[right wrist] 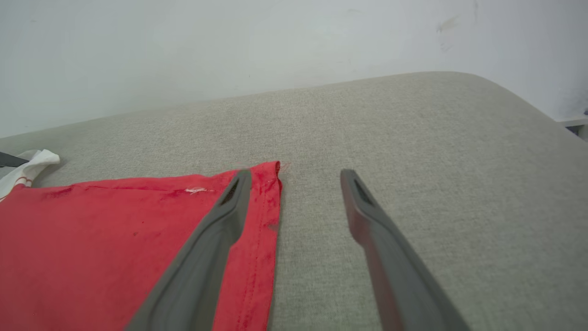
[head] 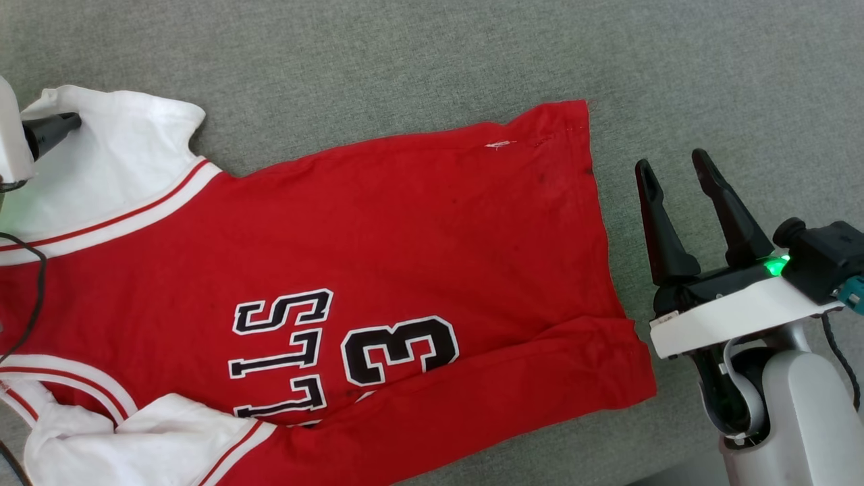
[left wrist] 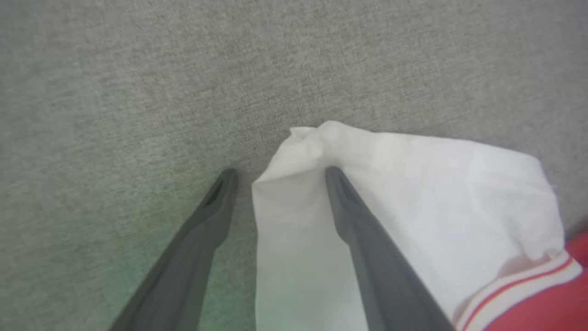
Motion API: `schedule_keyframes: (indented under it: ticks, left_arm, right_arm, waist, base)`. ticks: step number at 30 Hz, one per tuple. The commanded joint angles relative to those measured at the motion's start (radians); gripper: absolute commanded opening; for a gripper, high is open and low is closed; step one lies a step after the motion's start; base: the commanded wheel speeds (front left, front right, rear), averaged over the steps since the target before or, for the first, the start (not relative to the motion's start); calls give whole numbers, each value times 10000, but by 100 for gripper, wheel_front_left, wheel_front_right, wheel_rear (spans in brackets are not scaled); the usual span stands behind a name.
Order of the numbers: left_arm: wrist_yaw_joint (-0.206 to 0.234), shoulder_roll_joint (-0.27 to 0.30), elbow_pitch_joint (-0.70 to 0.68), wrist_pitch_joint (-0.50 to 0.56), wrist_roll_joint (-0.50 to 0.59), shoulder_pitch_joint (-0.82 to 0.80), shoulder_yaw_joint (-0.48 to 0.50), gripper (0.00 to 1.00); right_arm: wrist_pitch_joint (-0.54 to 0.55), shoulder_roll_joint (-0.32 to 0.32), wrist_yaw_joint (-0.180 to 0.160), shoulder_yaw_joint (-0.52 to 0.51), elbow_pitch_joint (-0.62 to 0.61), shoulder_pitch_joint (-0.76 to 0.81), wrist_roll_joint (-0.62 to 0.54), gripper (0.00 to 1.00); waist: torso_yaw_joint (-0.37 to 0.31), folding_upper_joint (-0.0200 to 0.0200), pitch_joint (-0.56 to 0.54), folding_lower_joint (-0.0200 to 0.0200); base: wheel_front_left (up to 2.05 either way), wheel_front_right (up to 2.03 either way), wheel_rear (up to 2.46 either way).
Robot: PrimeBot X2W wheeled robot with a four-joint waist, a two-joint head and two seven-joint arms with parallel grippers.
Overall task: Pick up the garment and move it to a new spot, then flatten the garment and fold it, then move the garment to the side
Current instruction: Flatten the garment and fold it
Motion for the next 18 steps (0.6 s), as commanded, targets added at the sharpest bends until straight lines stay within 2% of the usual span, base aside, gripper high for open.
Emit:
schedule_keyframes:
  ticks: [1,2,4,10,18]
  left_arm:
    - [65,-383,461,505,-107,699,-433,81]
    - [82,-449,468,571,-158,757,-455,46]
    - [114,-517,413,327,-117,780,-452,0]
    - [137,-682,428,-654,-28,594,-185,0]
    - [151,-844,103,-1833,220,75,38,0]
  right_arm:
    - [-51,43,0,14,37,-172,63,100]
    - [-113,5,0,39,38,-238,93,100]
    - [-74,-62,-1,74,110,-263,238,100]
    - [389,-394,0,66,545,-681,993,100]
    - [2195,-1176,0,52,2486,-2396,2087,100]
  waist:
    - [-13,0,16,-1]
    - [-18,0,16,-1]
    - [-14,0,4,-1]
    - [101,0,-259,-1]
    - [617,0,-597,-1]
  base:
    - [0,0,0]
    - [0,0,0]
    - [0,0,0]
    - [0,0,0]
    - [0,0,0]
